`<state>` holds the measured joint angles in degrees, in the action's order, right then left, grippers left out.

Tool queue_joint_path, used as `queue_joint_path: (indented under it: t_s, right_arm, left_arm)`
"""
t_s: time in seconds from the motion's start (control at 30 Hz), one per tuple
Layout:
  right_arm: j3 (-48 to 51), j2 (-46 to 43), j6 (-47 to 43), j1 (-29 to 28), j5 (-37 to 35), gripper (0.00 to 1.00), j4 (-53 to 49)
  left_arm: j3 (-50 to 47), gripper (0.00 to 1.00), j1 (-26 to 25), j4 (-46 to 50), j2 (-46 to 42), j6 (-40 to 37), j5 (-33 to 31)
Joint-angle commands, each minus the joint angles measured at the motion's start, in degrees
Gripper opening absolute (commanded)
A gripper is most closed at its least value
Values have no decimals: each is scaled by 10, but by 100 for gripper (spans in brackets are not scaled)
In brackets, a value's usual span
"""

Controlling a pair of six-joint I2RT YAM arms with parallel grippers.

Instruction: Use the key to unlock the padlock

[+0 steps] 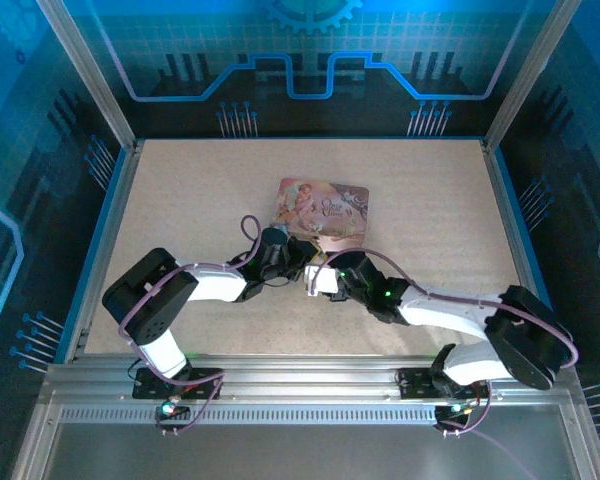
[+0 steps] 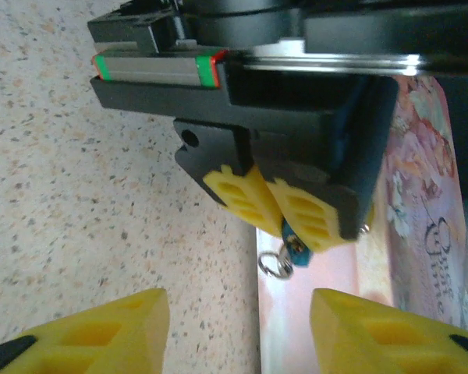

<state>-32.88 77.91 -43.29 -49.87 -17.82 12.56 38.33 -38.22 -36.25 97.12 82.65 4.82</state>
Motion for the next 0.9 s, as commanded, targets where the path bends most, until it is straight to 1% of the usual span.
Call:
queue_joint_path:
  t_s: [0.0, 0.1, 0.3, 0.6, 0.73, 0.87]
  right_arm:
    - [-14, 35, -32, -5, -8, 48, 66]
    - [-16, 55, -33, 8, -2, 46, 92]
    - [-16, 59, -29, 33, 13, 44, 91]
    - [-12, 45, -17, 41, 32, 39, 98]
    - [-11, 18, -9, 41, 58, 36, 79]
    - [-13, 4, -10, 43, 61, 35, 54]
  left_arm:
    - [-4, 0, -3, -60, 2, 10, 12]
    - [-6, 0, -3, -62, 1, 10, 11]
    - [-8, 0, -3, -63, 1, 13, 10]
    - [-7, 0, -3, -59, 2, 11, 10]
    - [-8, 0, -3, -59, 3, 12, 8]
    - [-8, 0, -4, -61, 2, 12, 9]
